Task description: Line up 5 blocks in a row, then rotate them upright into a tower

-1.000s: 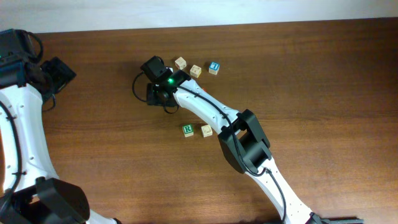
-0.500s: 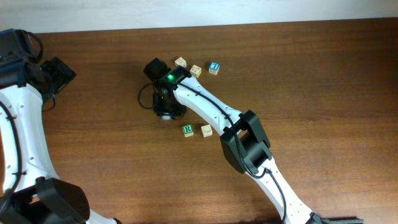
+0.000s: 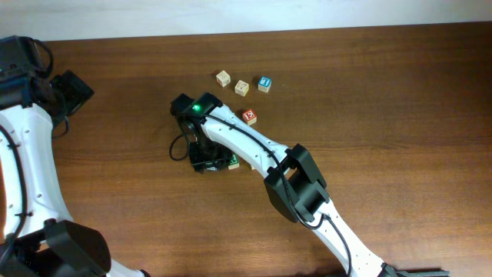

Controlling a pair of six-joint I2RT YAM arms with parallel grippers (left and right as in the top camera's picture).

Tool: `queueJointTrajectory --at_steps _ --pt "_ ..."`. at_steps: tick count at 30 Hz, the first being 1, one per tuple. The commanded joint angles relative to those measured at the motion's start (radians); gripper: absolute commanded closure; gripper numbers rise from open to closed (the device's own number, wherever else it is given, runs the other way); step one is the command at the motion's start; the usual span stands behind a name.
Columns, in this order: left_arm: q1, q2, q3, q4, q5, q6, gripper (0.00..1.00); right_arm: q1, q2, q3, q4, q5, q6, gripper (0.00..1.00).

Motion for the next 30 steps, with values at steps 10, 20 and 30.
queueJointTrajectory --at_steps 10,20,30 --pt "0.002 -0.006 0.014 0.000 0.006 -0.012 0.01 -0.036 -0.025 0.207 -0.236 0.027 -0.053 0.53" --pt "0.002 -0.006 0.014 0.000 0.007 -0.012 0.01 -0.087 -0.223 0.358 -0.281 0.087 -0.107 0.49" --pt "0.002 -0.006 0.014 0.000 0.006 -0.012 0.01 -0.240 -0.185 0.308 -0.225 0.340 -0.309 0.37"
